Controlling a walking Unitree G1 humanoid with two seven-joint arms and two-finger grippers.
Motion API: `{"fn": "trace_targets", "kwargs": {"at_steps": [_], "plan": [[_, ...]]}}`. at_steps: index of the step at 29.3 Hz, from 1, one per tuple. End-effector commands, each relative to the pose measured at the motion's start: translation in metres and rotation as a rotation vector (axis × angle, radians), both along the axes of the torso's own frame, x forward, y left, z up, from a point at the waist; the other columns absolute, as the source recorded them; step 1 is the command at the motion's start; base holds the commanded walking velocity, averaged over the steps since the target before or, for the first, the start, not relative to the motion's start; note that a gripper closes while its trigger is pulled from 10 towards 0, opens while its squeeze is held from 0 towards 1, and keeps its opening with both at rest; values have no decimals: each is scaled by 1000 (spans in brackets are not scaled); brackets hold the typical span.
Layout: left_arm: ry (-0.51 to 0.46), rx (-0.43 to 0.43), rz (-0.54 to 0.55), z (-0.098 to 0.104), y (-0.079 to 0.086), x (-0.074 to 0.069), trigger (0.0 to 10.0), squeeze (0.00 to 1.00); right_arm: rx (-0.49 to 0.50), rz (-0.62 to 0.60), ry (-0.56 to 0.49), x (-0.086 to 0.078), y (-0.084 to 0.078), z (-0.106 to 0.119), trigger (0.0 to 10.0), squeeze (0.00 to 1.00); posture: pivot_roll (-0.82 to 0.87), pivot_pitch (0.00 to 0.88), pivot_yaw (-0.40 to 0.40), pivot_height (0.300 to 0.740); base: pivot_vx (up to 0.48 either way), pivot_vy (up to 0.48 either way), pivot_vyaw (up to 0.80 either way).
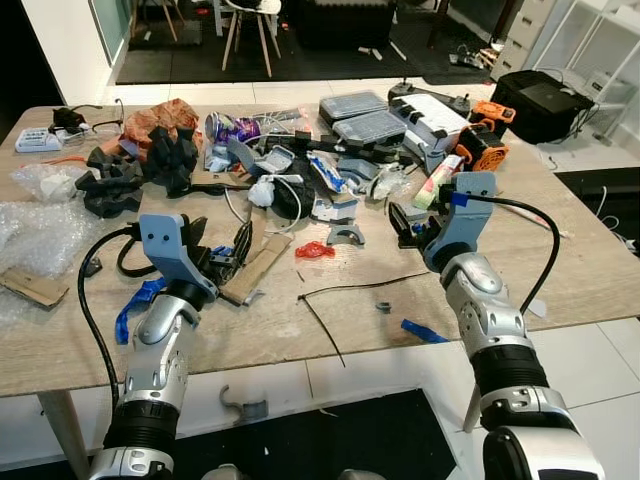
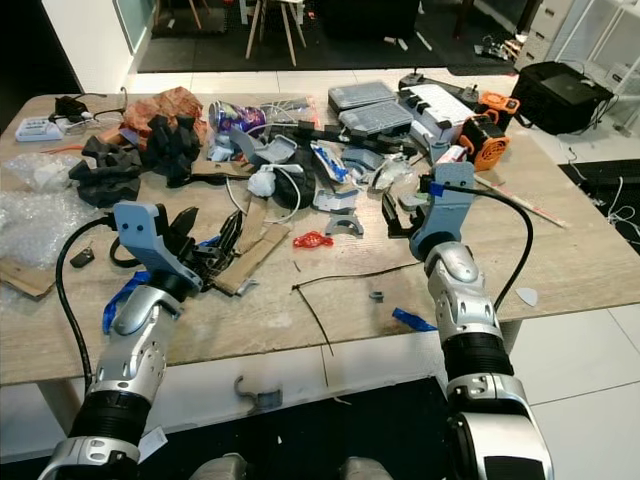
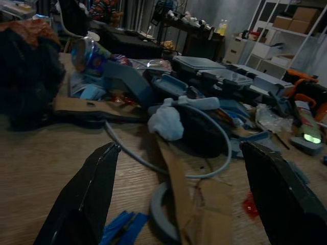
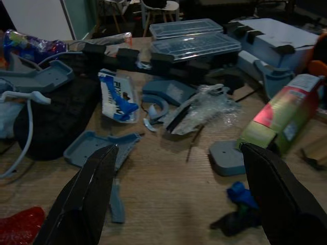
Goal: Picking trash to rubbish bin
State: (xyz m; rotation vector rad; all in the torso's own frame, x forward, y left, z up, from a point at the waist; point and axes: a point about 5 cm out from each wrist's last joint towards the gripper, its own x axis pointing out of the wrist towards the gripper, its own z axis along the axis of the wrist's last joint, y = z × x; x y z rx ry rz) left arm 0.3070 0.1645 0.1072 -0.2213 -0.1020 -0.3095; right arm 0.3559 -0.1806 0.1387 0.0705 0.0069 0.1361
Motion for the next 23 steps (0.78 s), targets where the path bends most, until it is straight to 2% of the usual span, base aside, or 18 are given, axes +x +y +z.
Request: {"fn": "trace_targets", "kwargs": {"at_steps": [1, 3, 7, 11, 23], "plan": [[2, 10, -6, 1, -2, 0, 10000, 0, 1, -6, 17, -1, -2, -3, 10000, 0, 4, 0, -45, 740, 0, 0, 0], [4, 10, -7, 1, -2, 0, 10000, 0, 1, -6, 17, -1, -2, -3, 10000, 0, 4, 0, -45, 740, 0, 0, 0], [10, 17, -10, 1, -2, 1, 10000, 0, 0, -5, 17, -1, -2, -3, 10000, 0, 4, 0, -45, 740, 0, -472, 0], [6, -19, 6, 1, -1, 1, 10000, 0, 0, -5, 16, -1, -2, -3, 10000, 0, 4, 0, -45, 740, 0, 0, 0], [12, -8, 5, 1, 0, 1, 10000, 0, 0, -4, 17, -1, -2, -3, 10000, 0, 4, 0, -45, 740, 0, 0, 0]]}}
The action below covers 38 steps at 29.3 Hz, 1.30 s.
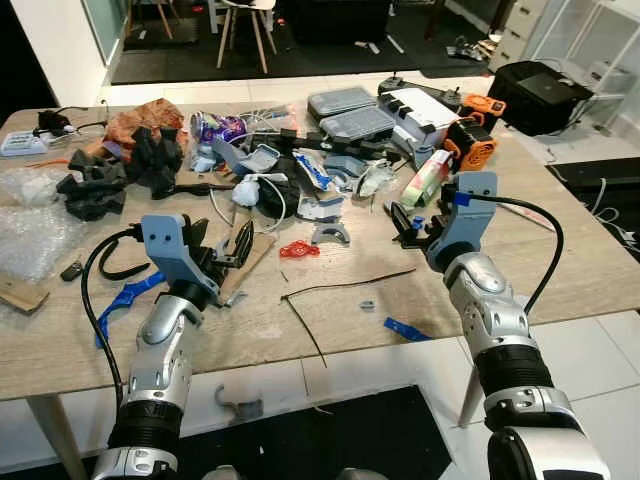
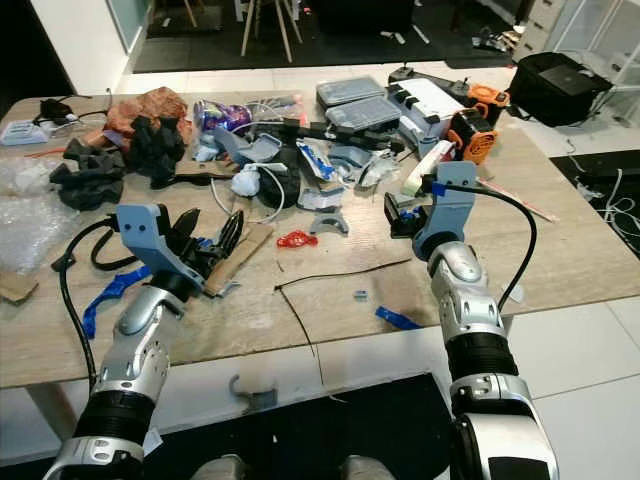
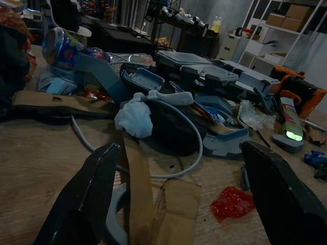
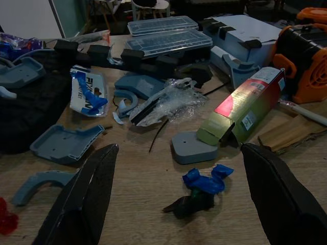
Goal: Picking trash to rubbish bin
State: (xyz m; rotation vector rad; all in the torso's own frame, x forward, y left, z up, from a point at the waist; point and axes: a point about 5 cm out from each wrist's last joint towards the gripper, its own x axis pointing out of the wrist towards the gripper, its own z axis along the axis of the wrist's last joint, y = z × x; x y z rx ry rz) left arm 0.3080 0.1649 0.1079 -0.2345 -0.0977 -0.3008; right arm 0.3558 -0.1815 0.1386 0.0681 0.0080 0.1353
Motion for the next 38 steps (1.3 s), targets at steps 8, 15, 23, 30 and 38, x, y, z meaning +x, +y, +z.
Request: {"fn": "trace_targets", "kwargs": {"at_steps": [8, 15, 23, 30, 38], "plan": [[4, 14, -7, 1, -1, 0, 10000, 0, 1, 0, 14, -1, -1, -3, 10000, 0, 4, 0, -44, 740, 137, 0, 0], [2, 17, -12, 1, -2, 0, 10000, 0, -5, 9, 11, -1, 0, -3, 10000, 0, 4, 0, -44, 740, 310, 0, 0], [0, 20, -15, 1, -2, -1, 10000, 0, -10, 19, 10, -2, 1, -3, 10000, 0, 4, 0, -44, 740, 339, 0, 0], [0, 21, -16, 1, -2, 0, 10000, 0, -13, 27, 13, -2, 2, -3, 10000, 0, 4, 0, -45, 740, 347, 0, 0], [-1, 20, -18, 1, -2, -1, 10000, 0, -14, 34, 15, -2, 3, -3, 10000, 0, 4, 0, -45, 740, 358, 0, 0]]}}
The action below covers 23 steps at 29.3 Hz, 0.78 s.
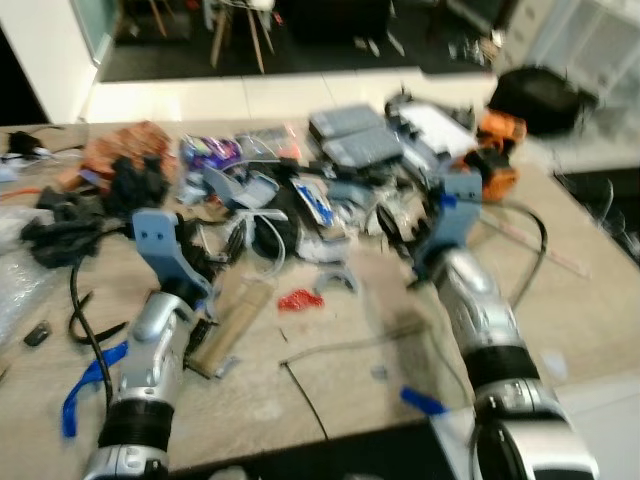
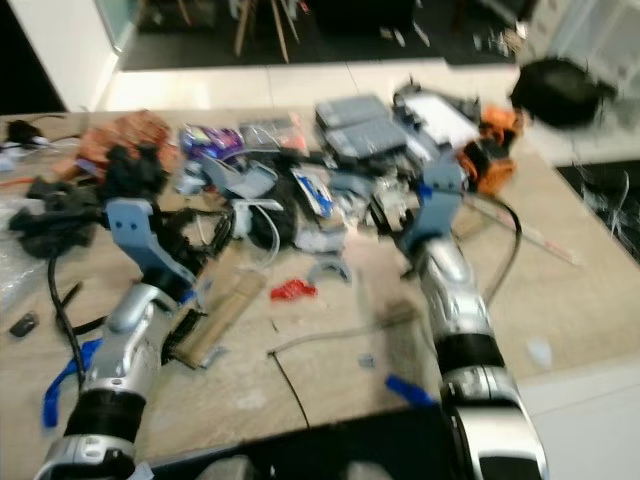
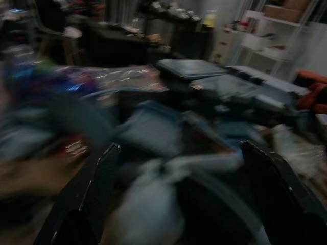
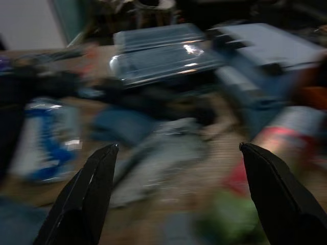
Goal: Picking trash to rubbish bin
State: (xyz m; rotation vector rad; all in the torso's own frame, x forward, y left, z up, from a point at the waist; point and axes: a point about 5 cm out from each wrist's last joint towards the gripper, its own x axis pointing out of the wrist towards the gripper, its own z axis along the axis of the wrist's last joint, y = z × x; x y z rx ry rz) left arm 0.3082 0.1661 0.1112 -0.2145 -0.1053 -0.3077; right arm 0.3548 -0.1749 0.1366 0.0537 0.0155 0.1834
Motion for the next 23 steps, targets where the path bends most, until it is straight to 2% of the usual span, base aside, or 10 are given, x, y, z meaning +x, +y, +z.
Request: {"fn": "trace_targets", "kwargs": {"at_steps": [1, 4, 9, 15, 18, 19, 23], "plan": [[11, 1, -14, -3, -4, -1, 10000, 0, 1, -14, 10, -1, -4, -1, 10000, 0, 4, 0, -45, 740, 360, 0, 0], [8, -30, -10, -2, -3, -1, 10000, 0, 2, -3, 21, -1, -3, -2, 10000, 0, 4, 0, -45, 740, 121, 0, 0], [5, -30, -9, -2, -3, -1, 10000, 0, -7, 37, 53, -1, -3, -3, 10000, 0, 5, 0, -46, 740, 0, 0, 0], [4, -15, -13, -2, -2, -2, 10000, 0, -40, 165, 133, -3, -2, -4, 10000, 0, 3, 0, -42, 740, 0, 0, 0], [-12, 34, -37, 0, -2, -3, 10000, 0, -69, 306, 167, -10, 4, -2, 10000, 0, -1, 0, -41, 740, 0, 0, 0], [-45, 111, -104, 3, 0, -7, 10000, 0, -39, 436, 206, -19, 9, 4, 10000, 0, -4, 0, -41, 740, 0, 0, 0], [-64, 205, -219, 8, 4, -14, 10000, 0, -22, 538, 244, -28, 12, 13, 10000, 0, -3, 0, -41, 740, 0, 0, 0]]}}
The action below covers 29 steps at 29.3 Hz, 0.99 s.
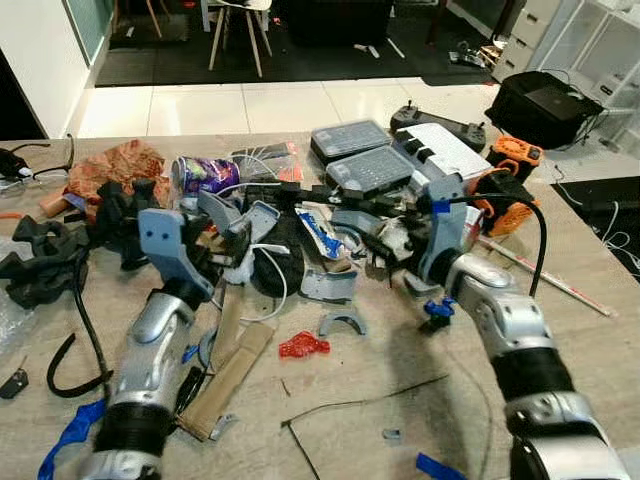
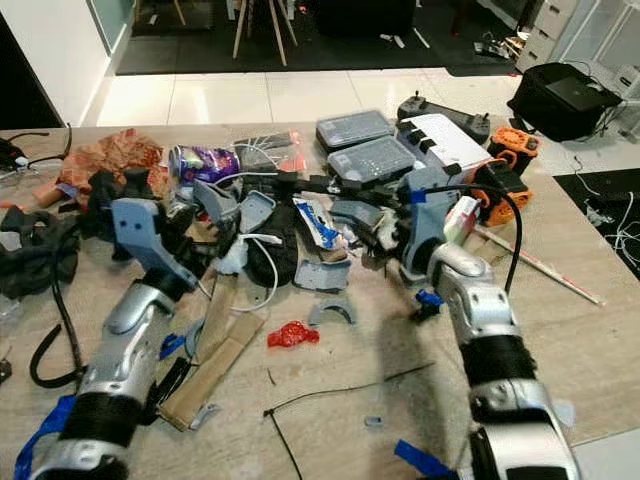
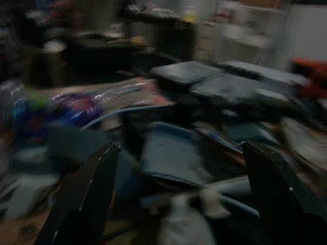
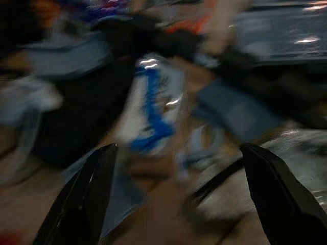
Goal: Picking trash to rubbish bin
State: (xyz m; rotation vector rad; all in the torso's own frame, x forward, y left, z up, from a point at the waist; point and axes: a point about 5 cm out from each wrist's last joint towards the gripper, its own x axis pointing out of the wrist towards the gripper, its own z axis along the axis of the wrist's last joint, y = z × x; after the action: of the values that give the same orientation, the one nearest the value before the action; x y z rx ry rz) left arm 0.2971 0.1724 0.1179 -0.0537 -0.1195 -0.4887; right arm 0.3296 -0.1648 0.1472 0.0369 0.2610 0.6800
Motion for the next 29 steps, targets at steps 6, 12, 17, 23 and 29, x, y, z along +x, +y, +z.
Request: {"fn": "trace_targets", "kwargs": {"at_steps": [6, 12, 17, 23, 29], "plan": [[-8, 191, -161, 6, 8, -10, 10000, 0, -47, 114, 173, -14, 5, -1, 10000, 0, -3, 0, -45, 740, 0, 0, 0], [-1, 244, -225, 10, 6, -12, 10000, 0, -29, 127, 303, -23, 5, -15, 10000, 0, -8, 0, -46, 740, 0, 0, 0], [10, 254, -255, 8, 1, -18, 10000, 0, -42, 57, 357, -22, -2, -31, 10000, 0, -4, 0, -43, 740, 0, 0, 0], [6, 259, -273, 10, 0, -20, 10000, 0, -68, 23, 391, -21, -5, -45, 10000, 0, 0, 0, -42, 740, 0, 0, 0], [-1, 263, -273, 14, 0, -20, 10000, 0, -32, -25, 334, -9, -6, -46, 10000, 0, 0, 0, -42, 740, 0, 0, 0]]}}
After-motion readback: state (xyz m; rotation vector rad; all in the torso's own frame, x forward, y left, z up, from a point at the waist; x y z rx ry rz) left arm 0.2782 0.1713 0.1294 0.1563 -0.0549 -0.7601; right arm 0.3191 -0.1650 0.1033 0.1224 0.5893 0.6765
